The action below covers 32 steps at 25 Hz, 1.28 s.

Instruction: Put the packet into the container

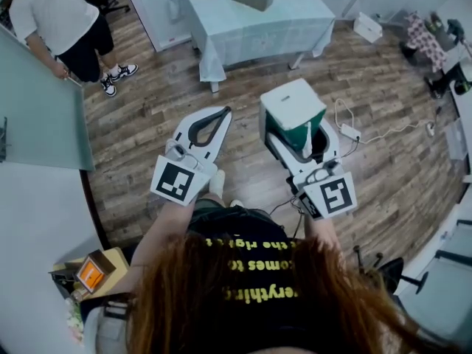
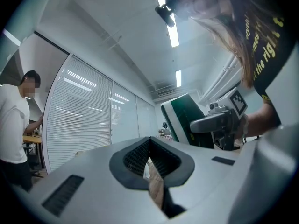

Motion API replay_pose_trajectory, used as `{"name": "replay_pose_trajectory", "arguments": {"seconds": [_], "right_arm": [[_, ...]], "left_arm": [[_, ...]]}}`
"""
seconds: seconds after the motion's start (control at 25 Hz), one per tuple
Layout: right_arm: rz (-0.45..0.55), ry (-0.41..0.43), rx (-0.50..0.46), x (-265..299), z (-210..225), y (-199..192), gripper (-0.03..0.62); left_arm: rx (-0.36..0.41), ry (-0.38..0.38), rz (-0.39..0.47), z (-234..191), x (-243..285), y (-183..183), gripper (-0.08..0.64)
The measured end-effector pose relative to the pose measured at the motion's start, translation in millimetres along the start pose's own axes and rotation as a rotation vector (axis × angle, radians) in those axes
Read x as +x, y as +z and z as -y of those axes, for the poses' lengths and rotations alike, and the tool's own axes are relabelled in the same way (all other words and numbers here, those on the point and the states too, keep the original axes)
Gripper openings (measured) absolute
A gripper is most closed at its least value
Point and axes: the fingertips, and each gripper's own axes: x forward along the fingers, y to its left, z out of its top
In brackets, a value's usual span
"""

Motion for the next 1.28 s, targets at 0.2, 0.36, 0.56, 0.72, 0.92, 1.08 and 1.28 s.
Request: {"name": "replay_pose_trajectory", "arguments": {"seconds": [0.2,0.36,0.56,0.72,0.92,1.08,1.28], "right_arm": [[0.02,-0.022,0.0,26.3,6.7,7.8,0.357],[0.052,-0.027,-0.006,48.3,10.8,16.6,0.354],[0.087,-0.035,-0.01,79.0,11.1,26.5,0.354],[0.079,-0.057,-0.006,105.0,15.6,26.7,0.354],[0.076,-0.072,-0.008,126.0,22.0,23.8,0.354],[0.066,-0.072,-0.004,136.4,28.2,22.2,0.354],[0.049,-0.091,-0.005,143.0,39.1,15.5,0.354]], "left_arm": [[-0.006,-0.016,0.009,-33.9,11.7,-1.8,0.002],[-0.007,-0.029,0.015,-60.4,21.9,-3.8,0.002],[-0.003,-0.047,0.021,-90.2,29.3,-5.6,0.002],[-0.007,-0.057,0.025,-115.8,35.0,-9.1,0.002],[-0.019,-0.061,0.021,-140.7,41.1,-14.8,0.002],[-0.026,-0.052,0.031,-155.1,44.9,-15.6,0.002],[-0.037,-0.047,0.023,-161.0,46.9,-22.1,0.002]]}}
